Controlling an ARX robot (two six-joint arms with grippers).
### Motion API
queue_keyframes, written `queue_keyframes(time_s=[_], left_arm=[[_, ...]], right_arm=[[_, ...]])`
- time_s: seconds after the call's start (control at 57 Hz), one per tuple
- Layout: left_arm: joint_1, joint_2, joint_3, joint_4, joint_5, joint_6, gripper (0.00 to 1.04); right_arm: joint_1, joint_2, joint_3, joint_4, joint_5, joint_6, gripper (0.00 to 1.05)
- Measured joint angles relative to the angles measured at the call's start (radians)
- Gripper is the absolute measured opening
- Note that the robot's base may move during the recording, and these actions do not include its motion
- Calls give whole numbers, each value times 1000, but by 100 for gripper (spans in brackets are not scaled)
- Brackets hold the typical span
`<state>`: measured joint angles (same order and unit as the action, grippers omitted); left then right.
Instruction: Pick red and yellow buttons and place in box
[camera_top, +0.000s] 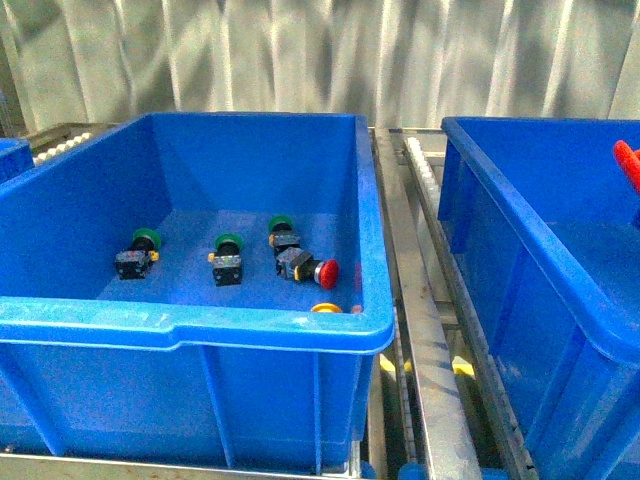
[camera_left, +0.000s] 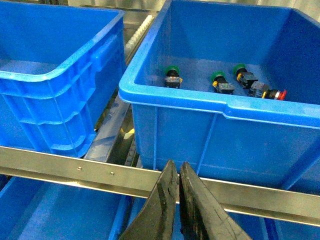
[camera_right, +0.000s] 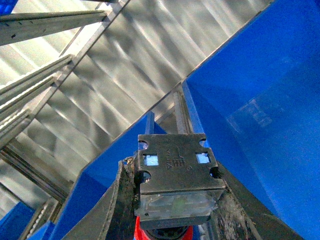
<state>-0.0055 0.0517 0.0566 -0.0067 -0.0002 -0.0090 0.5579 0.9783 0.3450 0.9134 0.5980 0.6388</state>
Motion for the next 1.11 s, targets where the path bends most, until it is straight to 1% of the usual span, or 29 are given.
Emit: queue_keyframes(time_s=[0.14, 0.491, 0.544, 0.596, 0.667, 0.86, 0.877, 0.965, 0.982, 1.035, 1.07, 1.105], left_arm=[[0, -29, -34, 3, 0, 0, 3], [1, -37, -35, 5, 0, 0, 3], [1, -37, -35, 5, 0, 1, 12], [1, -37, -35, 5, 0, 1, 23], [1, -37, -35, 5, 0, 1, 33], [1, -37, -35, 5, 0, 1, 67], [1, -37, -35, 5, 0, 1, 69], [1, -37, -35, 5, 0, 1, 85], [1, -37, -35, 5, 0, 1, 87], [1, -37, -35, 5, 0, 1, 97], [1, -37, -35, 5, 0, 3, 99], [1, -37, -35, 5, 0, 3, 97]], right_arm=[[-3, -18, -2, -17, 8, 1, 34], [-3, -58, -31, -25, 17, 24, 34], [-2, -61, -35, -23, 20, 24, 34], [-2, -63, -38, -21, 21, 26, 34], [-2, -66, -42, -19, 21, 26, 34], [0, -72, -42, -19, 26, 28, 34], [0, -72, -42, -19, 26, 28, 34], [1, -72, -42, -19, 31, 31, 34], [2, -72, -42, -19, 34, 32, 34], [3, -72, -42, -18, 35, 35, 34], [3, -72, -43, -18, 39, 43, 34], [3, -72, -44, -19, 37, 50, 34]])
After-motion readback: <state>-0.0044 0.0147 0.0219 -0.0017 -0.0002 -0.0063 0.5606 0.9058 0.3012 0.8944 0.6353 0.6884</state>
